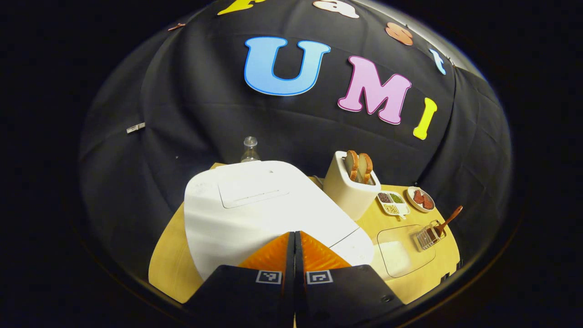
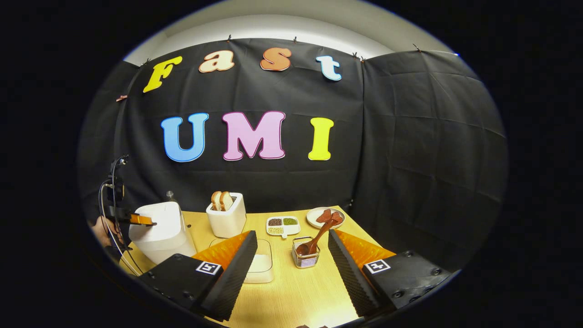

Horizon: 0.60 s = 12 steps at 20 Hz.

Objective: Close the left gripper, press the button to open the rice cooker; take a wooden spoon from the chopstick holder with the right hand, scoop a spoonful of rice and pour it into the rice cooker, then put the wooden spoon back into the chopstick holder.

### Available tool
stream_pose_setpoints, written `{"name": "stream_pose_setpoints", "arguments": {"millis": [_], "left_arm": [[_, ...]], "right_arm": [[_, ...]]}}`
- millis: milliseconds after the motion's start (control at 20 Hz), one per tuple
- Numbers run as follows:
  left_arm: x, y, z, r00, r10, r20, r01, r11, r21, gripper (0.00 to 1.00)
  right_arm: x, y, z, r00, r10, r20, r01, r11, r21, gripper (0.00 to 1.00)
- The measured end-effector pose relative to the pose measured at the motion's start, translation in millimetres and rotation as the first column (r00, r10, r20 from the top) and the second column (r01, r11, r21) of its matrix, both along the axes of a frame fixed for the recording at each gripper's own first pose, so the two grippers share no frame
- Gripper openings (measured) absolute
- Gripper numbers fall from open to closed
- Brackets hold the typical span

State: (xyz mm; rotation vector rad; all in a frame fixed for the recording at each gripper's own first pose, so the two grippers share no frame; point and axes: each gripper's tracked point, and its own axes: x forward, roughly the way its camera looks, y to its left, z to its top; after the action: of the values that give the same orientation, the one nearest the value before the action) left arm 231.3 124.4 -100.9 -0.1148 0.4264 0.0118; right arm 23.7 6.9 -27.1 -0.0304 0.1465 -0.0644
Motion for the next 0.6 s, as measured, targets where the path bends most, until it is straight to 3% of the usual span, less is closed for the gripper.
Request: {"name": "stream_pose_setpoints", "arguments": {"millis": [400,600], "left_arm": [[4.1,-1.8,-9.3,0.999,0.047,0.011,-0.046,0.997,-0.068,0.07],[-3.5,-2.1,17.6,0.992,0.085,0.088,-0.084,0.996,-0.018,0.06]], "right_arm": [[0.7,-8.1,-7.4,1.000,-0.005,-0.010,0.005,1.000,0.010,0.98],[17.0,-20.9,8.2,0.999,0.014,0.035,-0.014,1.000,0.002,0.98]]}}
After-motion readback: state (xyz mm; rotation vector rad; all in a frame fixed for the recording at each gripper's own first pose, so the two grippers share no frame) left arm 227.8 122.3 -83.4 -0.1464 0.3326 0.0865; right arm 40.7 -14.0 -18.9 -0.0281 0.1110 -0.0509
